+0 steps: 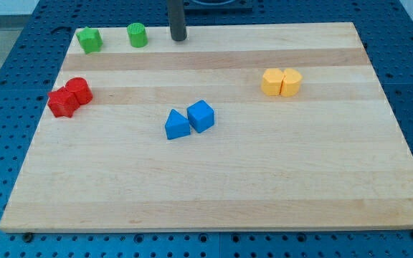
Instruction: Push the green circle closer to the green star
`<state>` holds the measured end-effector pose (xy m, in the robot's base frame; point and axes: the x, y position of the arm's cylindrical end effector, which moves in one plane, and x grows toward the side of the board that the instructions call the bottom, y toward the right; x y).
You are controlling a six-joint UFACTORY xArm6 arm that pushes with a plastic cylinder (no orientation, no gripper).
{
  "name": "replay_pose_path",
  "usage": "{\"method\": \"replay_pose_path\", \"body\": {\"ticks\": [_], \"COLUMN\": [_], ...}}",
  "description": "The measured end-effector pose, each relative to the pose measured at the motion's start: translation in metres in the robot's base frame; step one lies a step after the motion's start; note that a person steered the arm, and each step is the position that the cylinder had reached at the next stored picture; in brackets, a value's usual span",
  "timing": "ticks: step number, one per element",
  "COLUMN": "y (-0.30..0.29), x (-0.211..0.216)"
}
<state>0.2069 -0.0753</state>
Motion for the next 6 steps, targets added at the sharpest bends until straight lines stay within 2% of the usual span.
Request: {"method": "replay_pose_path", "body": {"ticks": [2, 6], "y": [-0.04, -0.082], "x": [-0.005, 0.02]}}
